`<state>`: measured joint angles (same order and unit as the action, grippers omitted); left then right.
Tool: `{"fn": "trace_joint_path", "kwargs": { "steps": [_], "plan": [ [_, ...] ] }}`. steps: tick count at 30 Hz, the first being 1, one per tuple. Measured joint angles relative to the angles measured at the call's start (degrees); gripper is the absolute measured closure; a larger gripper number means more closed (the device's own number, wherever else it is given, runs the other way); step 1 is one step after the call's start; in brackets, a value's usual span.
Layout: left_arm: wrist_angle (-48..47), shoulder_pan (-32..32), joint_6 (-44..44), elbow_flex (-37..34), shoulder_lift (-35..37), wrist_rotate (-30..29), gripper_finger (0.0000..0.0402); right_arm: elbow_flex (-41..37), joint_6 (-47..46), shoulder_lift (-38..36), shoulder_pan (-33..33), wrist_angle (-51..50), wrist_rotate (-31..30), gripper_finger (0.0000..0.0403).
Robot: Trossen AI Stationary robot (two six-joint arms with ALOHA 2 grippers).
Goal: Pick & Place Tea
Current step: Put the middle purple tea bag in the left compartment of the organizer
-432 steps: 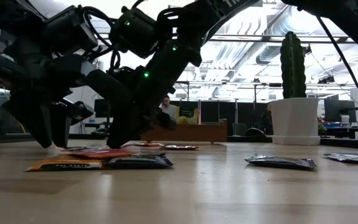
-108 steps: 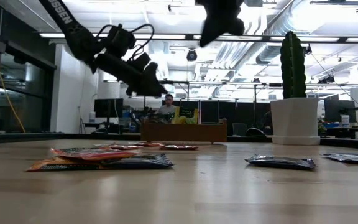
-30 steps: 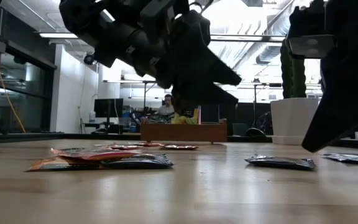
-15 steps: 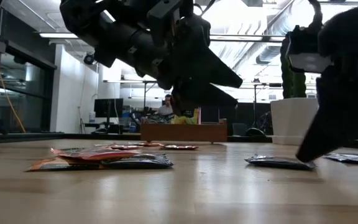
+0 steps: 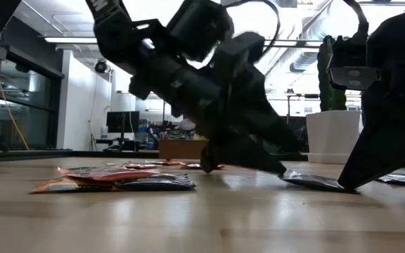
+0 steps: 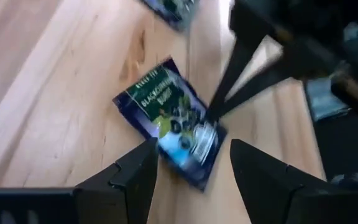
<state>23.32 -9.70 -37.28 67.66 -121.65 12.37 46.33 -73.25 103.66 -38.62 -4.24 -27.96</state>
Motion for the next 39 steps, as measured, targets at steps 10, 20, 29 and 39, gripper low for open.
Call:
{"fn": "trace_joint_path", "kwargs": {
  "steps": [10,20,29,39],
  "plan": [
    [-7.0,1.6,-8.6,2.4,-0.1,-0.3,0.0202,-0.1,0.7,0.1,-0.4,0.7,-0.6,0.0403],
    [-6.4,2.6,-15.5,2.3,-0.1,2.8,0.0202,-0.1,5.2,0.2,-0.4,2.4,-0.2,0.0403],
    [-11.5,2.5,-18.8,2.4,0.0,3.4,0.0203,-0.1,7.8,0.3,0.7,3.3,-0.3,0.0403],
    [-21.1,2.6,-17.6,9.0,-1.8,1.8,0.0241,-0.2,9.2,0.3,0.7,3.7,-1.0,0.0403]
  ]
}}
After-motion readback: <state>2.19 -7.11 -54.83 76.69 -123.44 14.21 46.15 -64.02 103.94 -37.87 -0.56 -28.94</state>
